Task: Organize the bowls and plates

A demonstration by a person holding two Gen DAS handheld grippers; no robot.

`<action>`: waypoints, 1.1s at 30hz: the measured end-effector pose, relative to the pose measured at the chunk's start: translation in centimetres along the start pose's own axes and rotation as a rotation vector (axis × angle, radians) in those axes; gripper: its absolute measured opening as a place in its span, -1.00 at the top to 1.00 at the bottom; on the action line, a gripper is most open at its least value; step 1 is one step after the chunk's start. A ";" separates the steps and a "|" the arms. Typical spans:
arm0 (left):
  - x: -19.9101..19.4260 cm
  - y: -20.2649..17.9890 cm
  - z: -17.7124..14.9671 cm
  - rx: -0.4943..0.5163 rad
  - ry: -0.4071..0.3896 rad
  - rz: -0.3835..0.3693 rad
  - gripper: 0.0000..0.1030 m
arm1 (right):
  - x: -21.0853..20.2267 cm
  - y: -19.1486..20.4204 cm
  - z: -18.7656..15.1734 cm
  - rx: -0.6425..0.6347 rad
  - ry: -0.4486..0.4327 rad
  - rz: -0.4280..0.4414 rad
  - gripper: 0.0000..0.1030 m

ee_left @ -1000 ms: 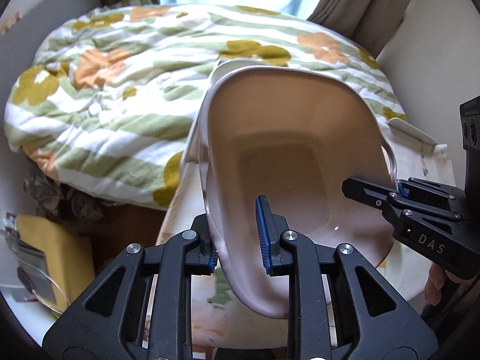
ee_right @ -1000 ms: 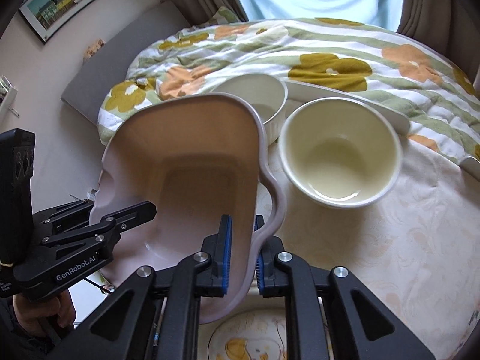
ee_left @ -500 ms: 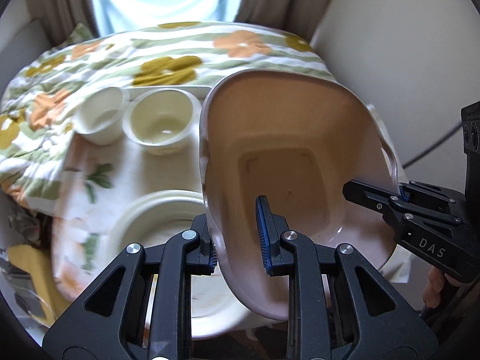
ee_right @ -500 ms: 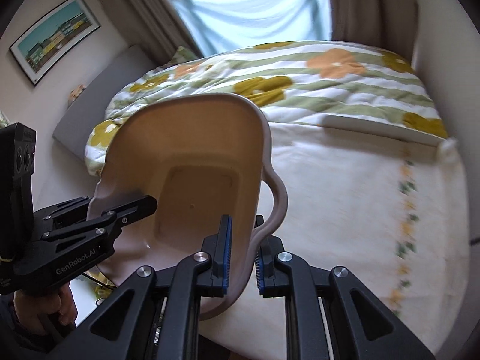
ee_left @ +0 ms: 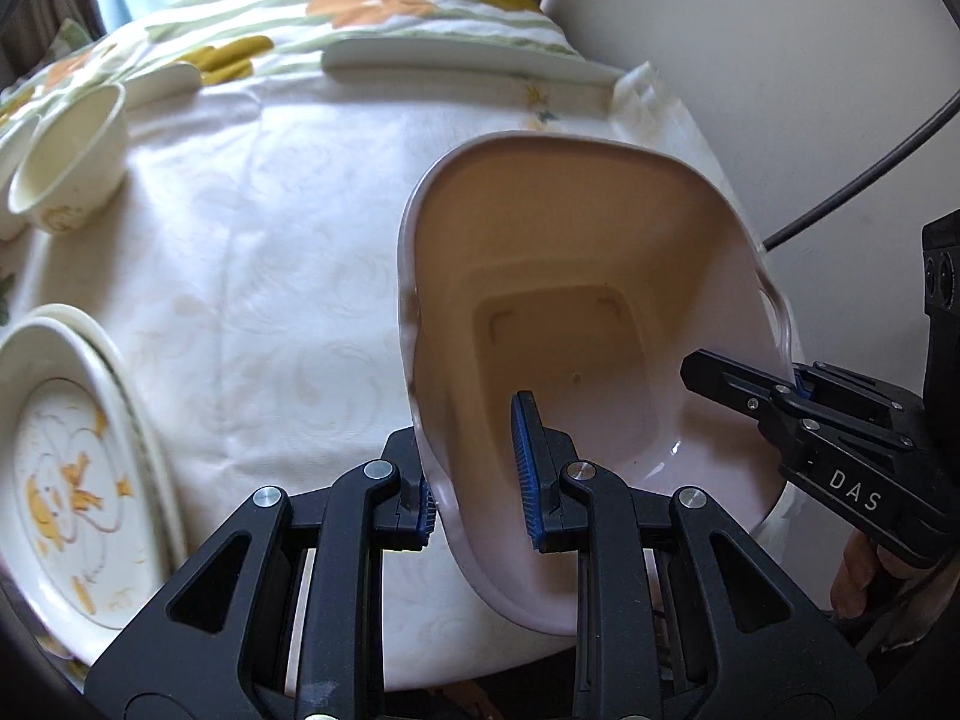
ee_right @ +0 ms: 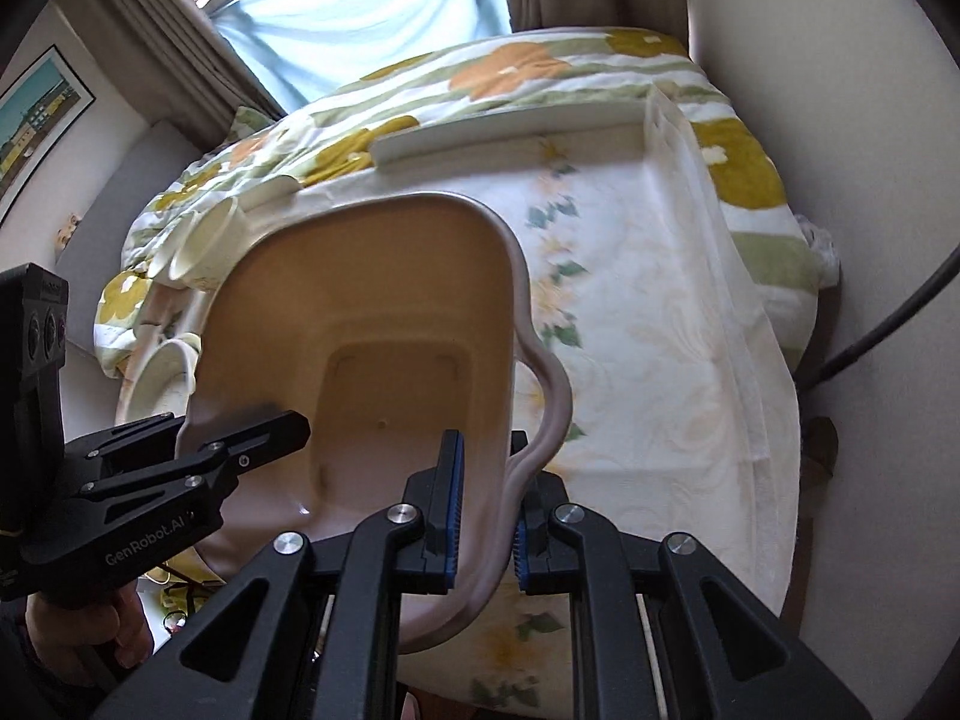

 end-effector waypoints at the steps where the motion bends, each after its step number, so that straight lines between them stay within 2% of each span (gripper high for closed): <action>1: 0.5 0.0 -0.1 0.003 0.008 0.004 0.63 | 0.1 -0.3 -0.2 0.006 0.002 0.001 0.76; 4: 1.3 -0.6 -0.5 0.007 0.016 0.015 0.63 | 0.1 -1.9 -1.0 0.021 0.012 0.007 0.76; 9: 2.2 -0.6 0.1 0.001 0.028 0.033 0.62 | 0.5 -2.3 -1.9 0.030 0.020 0.015 0.76; 16: 3.3 -0.7 0.5 0.014 0.054 0.073 0.61 | 1.1 -3.4 -1.9 0.065 0.009 0.049 0.75; 21: 3.3 -0.9 0.5 0.030 0.046 0.072 0.54 | 1.3 -3.8 -2.1 0.100 0.018 0.063 0.75; 22: 3.2 -0.9 0.5 0.030 0.044 0.070 0.38 | 1.3 -3.8 -2.1 0.106 0.017 0.065 0.75; 23: 3.2 -0.9 0.6 0.028 0.037 0.069 0.05 | 1.3 -3.9 -2.2 0.112 0.015 0.067 0.75; 24: 3.0 -0.9 0.6 0.026 0.029 0.068 -0.16 | 1.3 -4.0 -2.2 0.118 0.015 0.070 0.68; 25: 2.8 -0.9 0.6 0.024 0.019 0.070 -0.48 | 1.4 -4.0 -2.2 0.125 0.015 0.074 0.59; 27: 2.3 -0.9 0.7 0.026 -0.003 0.079 -0.55 | 1.2 -4.2 -2.2 0.137 0.009 0.086 0.10; 33: 1.1 -0.3 0.6 0.025 -0.004 0.095 -0.55 | -0.6 -4.3 -1.7 0.152 -0.033 0.085 0.06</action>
Point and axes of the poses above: each gripper's, at about its wrist camera, not at the fingertips, and x roughly the way its jaws point, y to its left, z to its top, the point moved 5 cm from there along x, roughly the way its jaws point, and after that the axes turned 6 degrees about z, right-handed, at the moved point
